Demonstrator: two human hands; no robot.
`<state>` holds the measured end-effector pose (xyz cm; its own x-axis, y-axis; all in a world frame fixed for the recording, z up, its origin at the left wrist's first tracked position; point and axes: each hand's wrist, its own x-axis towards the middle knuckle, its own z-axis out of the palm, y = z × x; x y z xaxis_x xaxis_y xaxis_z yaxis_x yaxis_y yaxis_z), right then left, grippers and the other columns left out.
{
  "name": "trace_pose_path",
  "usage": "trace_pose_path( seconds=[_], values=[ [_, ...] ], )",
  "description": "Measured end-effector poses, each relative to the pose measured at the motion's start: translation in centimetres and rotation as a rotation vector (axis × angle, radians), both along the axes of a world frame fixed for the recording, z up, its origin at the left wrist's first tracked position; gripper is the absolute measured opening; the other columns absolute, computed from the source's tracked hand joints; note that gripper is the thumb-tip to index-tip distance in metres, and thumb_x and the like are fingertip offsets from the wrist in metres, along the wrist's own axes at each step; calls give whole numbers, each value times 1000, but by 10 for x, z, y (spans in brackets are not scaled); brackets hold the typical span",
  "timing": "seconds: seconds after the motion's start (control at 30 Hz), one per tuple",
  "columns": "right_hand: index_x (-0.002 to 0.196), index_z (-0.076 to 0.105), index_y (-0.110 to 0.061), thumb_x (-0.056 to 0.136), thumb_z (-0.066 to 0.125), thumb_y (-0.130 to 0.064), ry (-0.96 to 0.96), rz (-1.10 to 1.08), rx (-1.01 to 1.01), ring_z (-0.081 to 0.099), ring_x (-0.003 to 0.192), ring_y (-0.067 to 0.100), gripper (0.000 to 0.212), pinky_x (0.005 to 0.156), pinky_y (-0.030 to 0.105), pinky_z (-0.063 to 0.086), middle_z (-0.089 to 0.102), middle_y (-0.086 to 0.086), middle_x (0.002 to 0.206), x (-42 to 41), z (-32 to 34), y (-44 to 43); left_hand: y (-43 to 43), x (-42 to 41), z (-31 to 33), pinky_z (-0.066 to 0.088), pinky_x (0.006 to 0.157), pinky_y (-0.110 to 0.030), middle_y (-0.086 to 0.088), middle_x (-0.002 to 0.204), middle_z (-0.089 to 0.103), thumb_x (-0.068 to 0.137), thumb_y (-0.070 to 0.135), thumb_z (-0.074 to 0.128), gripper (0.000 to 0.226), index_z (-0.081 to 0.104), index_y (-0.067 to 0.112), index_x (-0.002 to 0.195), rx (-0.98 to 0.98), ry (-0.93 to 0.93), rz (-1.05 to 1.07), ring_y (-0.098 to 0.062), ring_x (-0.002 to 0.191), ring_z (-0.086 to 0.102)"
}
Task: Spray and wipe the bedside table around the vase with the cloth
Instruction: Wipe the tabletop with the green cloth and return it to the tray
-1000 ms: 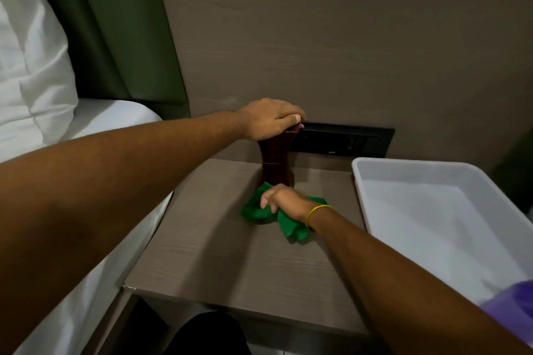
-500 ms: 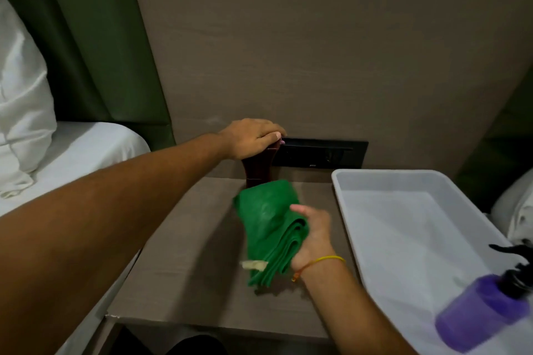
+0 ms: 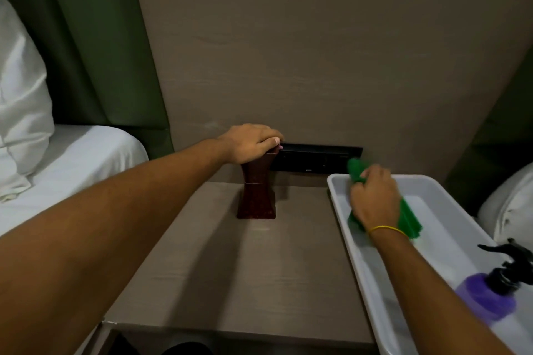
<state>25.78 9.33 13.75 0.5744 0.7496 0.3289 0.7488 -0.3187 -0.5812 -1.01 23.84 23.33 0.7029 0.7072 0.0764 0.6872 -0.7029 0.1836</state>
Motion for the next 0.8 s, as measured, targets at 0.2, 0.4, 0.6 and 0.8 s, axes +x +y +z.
trace_pose_path(
  seconds=[0.2,0.4,0.6,0.8],
  values=[
    [108,65,-19,105,37,-36,190,143,-418,55,104,30,34,107,49,42,68,13,125,6,-46,18,-1,-1,1,42,117,-54,-2,153,62,108,50,28,55,61,28,146,0,-11,4,-25,141,54],
    [172,20,-29,110,29,-35,152,268,-617,24,163,37,62,129,57,20,15,9,179,13,-46,35,-4,-5,5,44,115,-54,-4,151,63,110,48,31,51,62,28,145,-17,-23,22,-26,140,55],
    [172,18,-25,111,33,-30,143,118,-803,14,166,33,63,133,43,15,7,12,180,21,-27,54,21,11,12,47,110,-56,2,155,58,104,57,23,60,56,35,148,-65,71,-33,-29,139,55],
    [168,30,-7,106,43,-15,331,70,-644,28,161,36,64,130,41,25,27,17,174,6,4,50,14,8,15,29,112,-65,7,175,35,105,66,8,61,37,52,158,70,197,15,-28,150,43]
  ],
)
